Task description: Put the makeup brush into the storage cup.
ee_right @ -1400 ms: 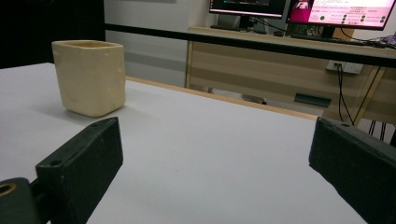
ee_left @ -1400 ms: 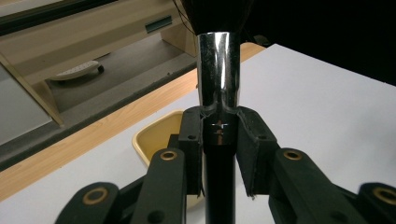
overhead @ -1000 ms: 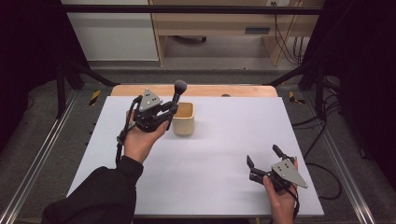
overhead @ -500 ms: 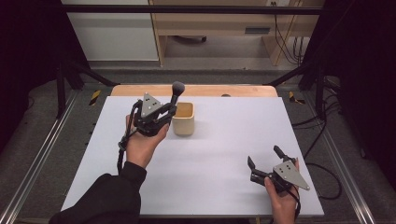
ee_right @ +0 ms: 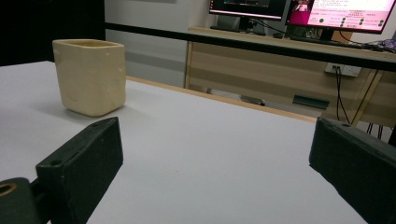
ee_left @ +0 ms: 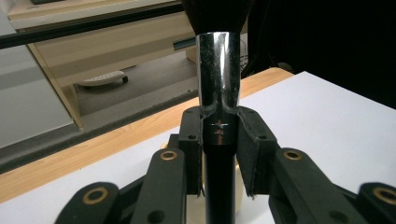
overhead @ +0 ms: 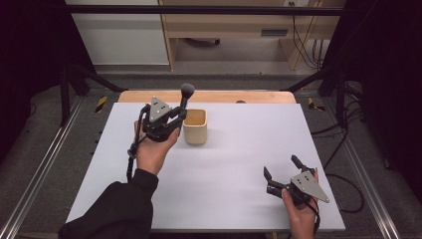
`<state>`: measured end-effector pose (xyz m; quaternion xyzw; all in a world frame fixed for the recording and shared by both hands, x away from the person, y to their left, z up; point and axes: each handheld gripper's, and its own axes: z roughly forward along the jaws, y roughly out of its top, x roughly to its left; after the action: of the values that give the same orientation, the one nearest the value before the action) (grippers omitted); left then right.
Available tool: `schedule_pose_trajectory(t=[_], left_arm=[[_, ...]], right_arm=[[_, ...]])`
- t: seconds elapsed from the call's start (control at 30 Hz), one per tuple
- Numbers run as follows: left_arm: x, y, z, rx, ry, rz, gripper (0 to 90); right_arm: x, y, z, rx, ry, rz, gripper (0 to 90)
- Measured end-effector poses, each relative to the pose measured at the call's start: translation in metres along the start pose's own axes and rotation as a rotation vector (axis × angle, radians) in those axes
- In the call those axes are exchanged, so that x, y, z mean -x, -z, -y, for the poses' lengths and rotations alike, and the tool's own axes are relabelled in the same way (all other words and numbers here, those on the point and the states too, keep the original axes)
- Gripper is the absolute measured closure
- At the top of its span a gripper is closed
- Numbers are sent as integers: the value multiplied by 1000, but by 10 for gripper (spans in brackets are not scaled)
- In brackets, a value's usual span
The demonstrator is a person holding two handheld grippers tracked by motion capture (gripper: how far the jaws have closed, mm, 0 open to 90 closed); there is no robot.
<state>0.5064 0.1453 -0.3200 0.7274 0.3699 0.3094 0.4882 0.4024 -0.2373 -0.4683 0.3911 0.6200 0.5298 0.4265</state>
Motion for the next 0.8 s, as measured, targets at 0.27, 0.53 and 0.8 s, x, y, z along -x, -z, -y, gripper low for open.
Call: schedule_pose_trajectory(t=[0.27, 0.53, 0.8], left_arm=[[-2, -4, 1, 7, 3, -8, 727], [-3, -8, 2, 12, 7, -17, 727], [-3, -11, 2, 29, 22, -27, 727]], right_arm=[[0, 0, 0, 3, 1, 1, 29], [1, 0, 0, 5, -3, 1, 30], [1, 0, 0, 5, -2, 0, 30]])
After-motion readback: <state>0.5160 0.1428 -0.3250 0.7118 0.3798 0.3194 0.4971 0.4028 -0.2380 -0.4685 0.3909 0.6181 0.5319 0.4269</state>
